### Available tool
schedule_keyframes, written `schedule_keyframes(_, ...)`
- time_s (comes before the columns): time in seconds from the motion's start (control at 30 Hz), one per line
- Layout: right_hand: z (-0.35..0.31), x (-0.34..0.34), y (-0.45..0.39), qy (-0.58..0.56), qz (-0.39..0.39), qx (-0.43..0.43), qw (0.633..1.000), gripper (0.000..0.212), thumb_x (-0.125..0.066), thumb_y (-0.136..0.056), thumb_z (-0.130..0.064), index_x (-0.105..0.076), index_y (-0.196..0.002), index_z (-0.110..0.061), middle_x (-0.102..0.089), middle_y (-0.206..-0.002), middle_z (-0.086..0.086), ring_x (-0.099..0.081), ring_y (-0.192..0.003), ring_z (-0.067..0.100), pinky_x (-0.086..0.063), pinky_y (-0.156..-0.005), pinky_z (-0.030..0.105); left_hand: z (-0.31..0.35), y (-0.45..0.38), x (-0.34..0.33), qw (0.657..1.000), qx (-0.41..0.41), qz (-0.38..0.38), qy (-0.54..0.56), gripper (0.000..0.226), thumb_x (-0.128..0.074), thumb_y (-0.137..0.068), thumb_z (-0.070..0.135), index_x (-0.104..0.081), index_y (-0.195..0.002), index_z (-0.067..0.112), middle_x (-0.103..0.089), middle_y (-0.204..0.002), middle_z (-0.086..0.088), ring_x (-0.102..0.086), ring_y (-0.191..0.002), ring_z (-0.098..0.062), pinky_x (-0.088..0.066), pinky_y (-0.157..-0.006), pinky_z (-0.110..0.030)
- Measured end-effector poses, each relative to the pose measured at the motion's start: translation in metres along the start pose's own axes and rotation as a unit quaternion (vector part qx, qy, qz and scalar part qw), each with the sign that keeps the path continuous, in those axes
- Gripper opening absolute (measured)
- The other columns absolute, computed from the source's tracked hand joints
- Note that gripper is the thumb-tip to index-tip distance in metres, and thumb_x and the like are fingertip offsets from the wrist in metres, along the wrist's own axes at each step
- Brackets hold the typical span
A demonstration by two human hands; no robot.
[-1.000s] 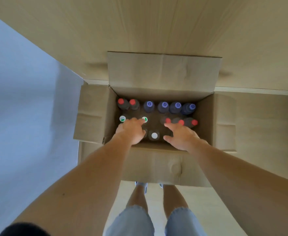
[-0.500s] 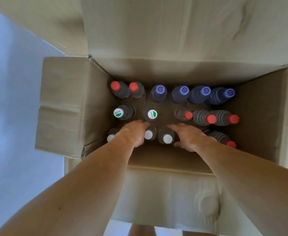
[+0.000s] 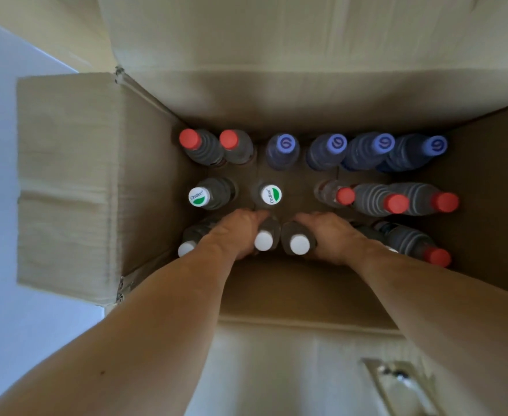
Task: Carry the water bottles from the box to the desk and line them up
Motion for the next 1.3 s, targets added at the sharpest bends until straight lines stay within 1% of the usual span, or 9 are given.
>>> schedule_keyframes(0.33, -0.002, 0.078, 0.061, -0.265, 0.035, -0.060, 0.962, 0.046, -0.088, -0.064, -0.010, -0.068, -0.097, -0.035, -0.070, -0.097, -0.015, -0.065, -0.096, 0.006, -0.048, -0.079, 0.019, 0.017, 0.067, 0.062, 0.949, 0.006, 0.006, 0.316, 0.054, -0.088, -0.061, 0.019, -0.066, -0.108, 0.033, -0.072, -0.102, 0.010, -0.067, -0.100, -0.012, -0.053, -0.090, -0.031)
schedule_keyframes(0.43, -0.015, 0.107, 0.084, -0.398, 0.021, -0.060, 0.915, 0.047, -0.076, -0.071, 0.005, -0.073, -0.111, -0.018, -0.074, -0.110, 0.009, -0.066, -0.112, 0.028, -0.049, -0.104, 0.043, 0.032, 0.090, 0.095, 0.897, -0.004, 0.026, 0.441, 0.053, -0.079, -0.060, 0.017, -0.069, -0.112, 0.021, -0.074, -0.108, -0.005, -0.067, -0.106, -0.021, -0.049, -0.093, -0.034)
schedule_keyframes(0.5, -0.026, 0.123, 0.099, -0.482, 0.001, -0.059, 0.874, 0.049, -0.065, -0.078, 0.010, -0.069, -0.121, -0.012, -0.072, -0.119, 0.009, -0.063, -0.119, 0.026, -0.044, -0.109, 0.040, 0.042, 0.105, 0.116, 0.866, -0.005, 0.025, 0.499, 0.053, -0.077, -0.060, 0.025, -0.070, -0.113, 0.022, -0.074, -0.113, -0.003, -0.065, -0.113, -0.022, -0.045, -0.099, -0.036)
schedule_keyframes(0.63, -0.039, 0.161, 0.134, -0.597, 0.026, -0.085, 0.798, 0.027, -0.061, -0.091, -0.016, -0.068, -0.116, -0.021, -0.073, -0.115, 0.004, -0.066, -0.110, 0.022, -0.048, -0.101, 0.038, 0.070, 0.136, 0.154, 0.824, -0.002, 0.019, 0.566, 0.031, -0.076, -0.067, 0.054, -0.077, -0.095, 0.039, -0.077, -0.099, 0.008, -0.068, -0.101, -0.018, -0.045, -0.100, -0.046)
schedule_keyframes(0.73, -0.054, 0.179, 0.159, -0.663, 0.068, -0.099, 0.739, 0.038, -0.064, -0.090, -0.040, -0.067, -0.120, -0.017, -0.073, -0.115, 0.009, -0.067, -0.110, 0.028, -0.050, -0.095, 0.048, 0.094, 0.156, 0.177, 0.812, -0.013, 0.025, 0.583, 0.030, -0.059, -0.091, 0.062, -0.079, -0.081, 0.042, -0.076, -0.090, 0.000, -0.074, -0.086, -0.006, -0.048, -0.093, -0.047)
schedule_keyframes(0.9, -0.092, 0.201, 0.204, -0.736, 0.072, -0.065, 0.670, 0.057, -0.055, -0.095, -0.056, -0.062, -0.133, -0.014, -0.069, -0.126, 0.015, -0.065, -0.118, 0.034, -0.045, -0.106, 0.052, 0.135, 0.201, 0.210, 0.806, -0.055, 0.031, 0.588, 0.047, -0.065, -0.086, 0.056, -0.069, -0.122, 0.026, -0.074, -0.117, -0.003, -0.070, -0.112, -0.026, -0.049, -0.102, -0.057)
schedule_keyframes(1.0, -0.105, 0.213, 0.233, -0.747, 0.072, -0.044, 0.660, 0.055, -0.057, -0.093, -0.054, -0.064, -0.130, -0.014, -0.070, -0.124, 0.015, -0.067, -0.114, 0.032, -0.047, -0.102, 0.049, 0.153, 0.224, 0.225, 0.810, -0.090, 0.035, 0.578, 0.039, -0.071, -0.079, 0.031, -0.069, -0.117, 0.023, -0.074, -0.115, -0.010, -0.072, -0.106, -0.029, -0.054, -0.096, -0.055)
schedule_keyframes(1.1, -0.116, 0.228, 0.265, -0.728, 0.072, -0.021, 0.682, 0.057, -0.068, -0.085, -0.038, -0.061, -0.134, -0.010, -0.065, -0.130, 0.019, -0.063, -0.116, 0.035, -0.044, -0.107, 0.053, 0.163, 0.250, 0.234, 0.807, -0.089, 0.045, 0.582, 0.061, -0.076, -0.069, 0.014, -0.059, -0.128, 0.015, -0.073, -0.116, -0.011, -0.072, -0.106, -0.028, -0.054, -0.098, -0.052)
schedule_keyframes(1.3, -0.144, 0.258, 0.319, -0.703, 0.084, 0.046, 0.704, 0.064, -0.069, -0.074, -0.011, -0.056, -0.136, -0.010, -0.061, -0.129, 0.025, -0.060, -0.118, 0.042, -0.046, -0.106, 0.056, 0.182, 0.297, 0.251, 0.802, -0.108, 0.052, 0.585, 0.069, -0.086, -0.071, 0.012, -0.055, -0.131, 0.021, -0.074, -0.115, -0.001, -0.071, -0.105, -0.021, -0.058, -0.084, -0.040)
Point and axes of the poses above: each hand's wrist, its own y-axis away from the middle knuckle, its own x-axis out of the back of the hand, z = x × y, the point moved 9 cm from there along -y, towards the middle knuckle
